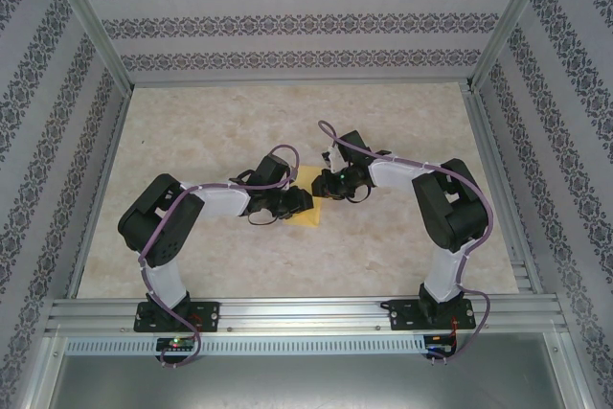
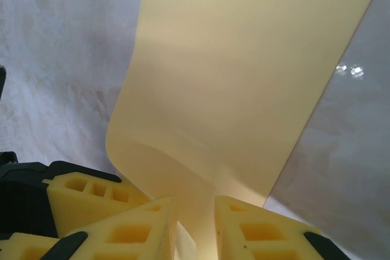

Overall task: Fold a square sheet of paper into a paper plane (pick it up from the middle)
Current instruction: Fold the triangle a second time at the center of the table.

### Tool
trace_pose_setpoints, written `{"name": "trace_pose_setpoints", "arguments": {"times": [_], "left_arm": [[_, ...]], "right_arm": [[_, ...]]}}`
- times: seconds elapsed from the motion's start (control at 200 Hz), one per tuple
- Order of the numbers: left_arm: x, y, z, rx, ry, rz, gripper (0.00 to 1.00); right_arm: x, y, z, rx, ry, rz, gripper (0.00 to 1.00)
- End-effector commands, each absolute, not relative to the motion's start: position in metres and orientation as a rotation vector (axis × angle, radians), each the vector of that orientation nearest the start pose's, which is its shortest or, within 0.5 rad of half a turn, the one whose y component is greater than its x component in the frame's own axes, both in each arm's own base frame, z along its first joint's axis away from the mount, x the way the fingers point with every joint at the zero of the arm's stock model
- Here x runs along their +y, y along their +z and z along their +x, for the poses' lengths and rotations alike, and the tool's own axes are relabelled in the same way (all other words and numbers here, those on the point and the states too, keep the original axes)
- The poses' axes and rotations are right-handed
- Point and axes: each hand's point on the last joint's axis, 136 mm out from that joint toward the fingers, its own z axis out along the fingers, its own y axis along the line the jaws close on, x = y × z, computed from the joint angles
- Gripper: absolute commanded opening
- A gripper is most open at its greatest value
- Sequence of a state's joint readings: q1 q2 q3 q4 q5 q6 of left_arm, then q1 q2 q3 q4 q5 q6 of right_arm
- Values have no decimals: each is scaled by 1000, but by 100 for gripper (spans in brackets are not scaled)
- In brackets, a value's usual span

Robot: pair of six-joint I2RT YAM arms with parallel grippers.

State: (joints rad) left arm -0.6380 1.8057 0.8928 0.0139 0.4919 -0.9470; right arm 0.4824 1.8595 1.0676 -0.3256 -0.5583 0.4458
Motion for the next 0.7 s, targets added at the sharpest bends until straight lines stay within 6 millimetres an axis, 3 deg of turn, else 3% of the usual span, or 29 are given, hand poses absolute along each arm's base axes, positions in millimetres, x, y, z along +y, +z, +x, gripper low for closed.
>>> {"name": "trace_pose_setpoints", "arguments": {"times": [0.0,0.694], "left_arm": [[-317,33,288,2779,-1148,-160,31],[-314,31,287,2796,-1114,-167,26]], "right_arm": [[273,37,305,2810,1067,-293,23],[272,44,294,2781,1112,-317,29]]}}
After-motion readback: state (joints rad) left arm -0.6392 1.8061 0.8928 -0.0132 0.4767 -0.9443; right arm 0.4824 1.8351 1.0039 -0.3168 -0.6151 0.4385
